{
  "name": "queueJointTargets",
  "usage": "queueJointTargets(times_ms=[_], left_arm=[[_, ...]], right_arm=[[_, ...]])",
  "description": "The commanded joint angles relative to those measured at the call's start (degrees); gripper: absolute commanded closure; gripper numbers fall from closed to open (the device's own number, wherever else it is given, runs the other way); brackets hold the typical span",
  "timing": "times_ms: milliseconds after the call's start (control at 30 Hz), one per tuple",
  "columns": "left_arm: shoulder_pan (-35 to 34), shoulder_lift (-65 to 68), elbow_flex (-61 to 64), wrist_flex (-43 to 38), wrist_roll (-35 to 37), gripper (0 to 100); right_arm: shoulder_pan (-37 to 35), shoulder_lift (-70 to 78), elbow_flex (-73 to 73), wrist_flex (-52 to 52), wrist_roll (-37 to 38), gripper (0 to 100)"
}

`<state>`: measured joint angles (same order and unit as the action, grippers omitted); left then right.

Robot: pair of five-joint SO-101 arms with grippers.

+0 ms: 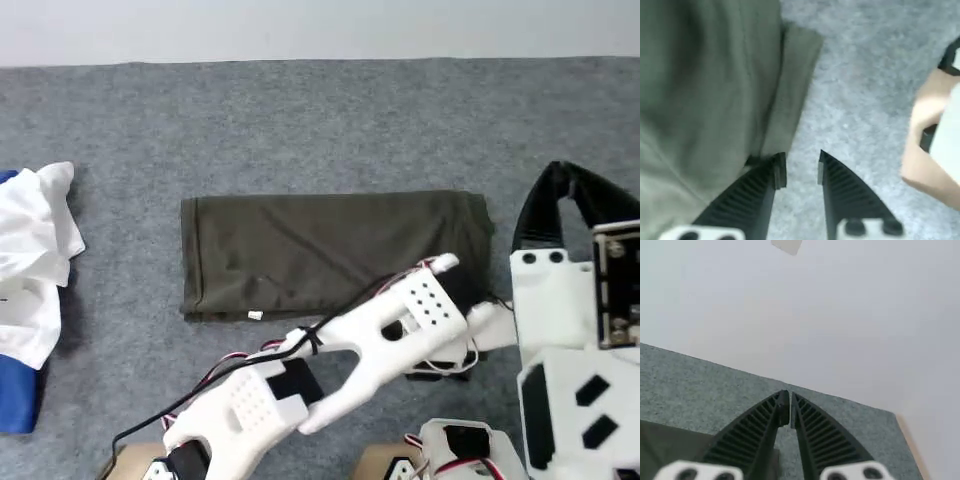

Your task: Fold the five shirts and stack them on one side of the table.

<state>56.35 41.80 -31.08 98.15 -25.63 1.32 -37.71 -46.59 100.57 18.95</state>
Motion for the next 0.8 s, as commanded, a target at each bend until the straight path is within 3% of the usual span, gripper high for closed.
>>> queueJointTargets(times_ms=[0,433,767], left_arm=[[0.3,0.1,-0.6,-3.1,0.0,88],[-1.1,2.2,-0.7,-5.9,-1.5,88],[-4.2,3.4,-10.2,-6.6,-1.2,88]], right_arm=[[0.1,-0.2,0.2,2.2,-0.3,98.0],[0.1,-0.1,0.4,2.2,-0.3,98.0],[0.1,0.0,0.4,2.2,-0.3,98.0]])
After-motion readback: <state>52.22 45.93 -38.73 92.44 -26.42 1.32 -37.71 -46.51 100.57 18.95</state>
